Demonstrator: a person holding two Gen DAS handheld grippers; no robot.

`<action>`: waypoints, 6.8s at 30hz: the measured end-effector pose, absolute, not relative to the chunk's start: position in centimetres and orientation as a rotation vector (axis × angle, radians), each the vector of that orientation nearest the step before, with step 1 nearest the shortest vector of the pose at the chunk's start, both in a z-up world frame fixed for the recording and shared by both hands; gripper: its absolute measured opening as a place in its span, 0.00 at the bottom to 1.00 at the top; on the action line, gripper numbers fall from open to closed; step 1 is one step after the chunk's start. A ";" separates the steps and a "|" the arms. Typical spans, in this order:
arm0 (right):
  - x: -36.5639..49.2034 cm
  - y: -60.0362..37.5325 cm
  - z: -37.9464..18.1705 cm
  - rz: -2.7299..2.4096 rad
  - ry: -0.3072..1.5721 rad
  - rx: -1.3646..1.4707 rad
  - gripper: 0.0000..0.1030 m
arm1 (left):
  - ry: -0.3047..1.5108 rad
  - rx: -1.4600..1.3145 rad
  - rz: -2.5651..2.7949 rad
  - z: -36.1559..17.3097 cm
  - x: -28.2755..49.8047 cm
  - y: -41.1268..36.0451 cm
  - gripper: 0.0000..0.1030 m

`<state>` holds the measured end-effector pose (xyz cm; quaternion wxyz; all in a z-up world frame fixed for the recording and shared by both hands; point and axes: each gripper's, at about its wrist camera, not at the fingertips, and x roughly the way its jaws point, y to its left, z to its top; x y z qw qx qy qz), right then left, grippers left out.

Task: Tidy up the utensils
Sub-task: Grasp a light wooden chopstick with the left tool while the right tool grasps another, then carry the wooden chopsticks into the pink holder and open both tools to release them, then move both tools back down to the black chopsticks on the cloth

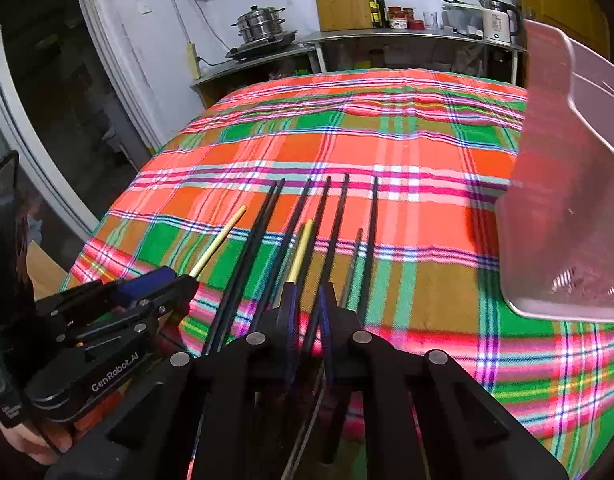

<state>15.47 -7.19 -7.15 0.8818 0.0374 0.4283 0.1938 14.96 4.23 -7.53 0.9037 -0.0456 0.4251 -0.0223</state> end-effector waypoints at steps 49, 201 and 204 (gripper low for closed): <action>21.1 -4.8 -8.3 0.349 1.025 0.058 0.08 | 0.989 -0.040 -0.100 -7.0 20.9 4.5 0.43; 14.0 -11.3 -6.7 0.329 0.891 0.101 0.18 | 0.897 -0.202 -0.163 -7.1 18.2 2.8 0.34; 14.5 -11.0 -7.2 0.334 0.906 0.094 0.18 | 0.894 -0.196 -0.161 -7.3 18.3 2.7 0.34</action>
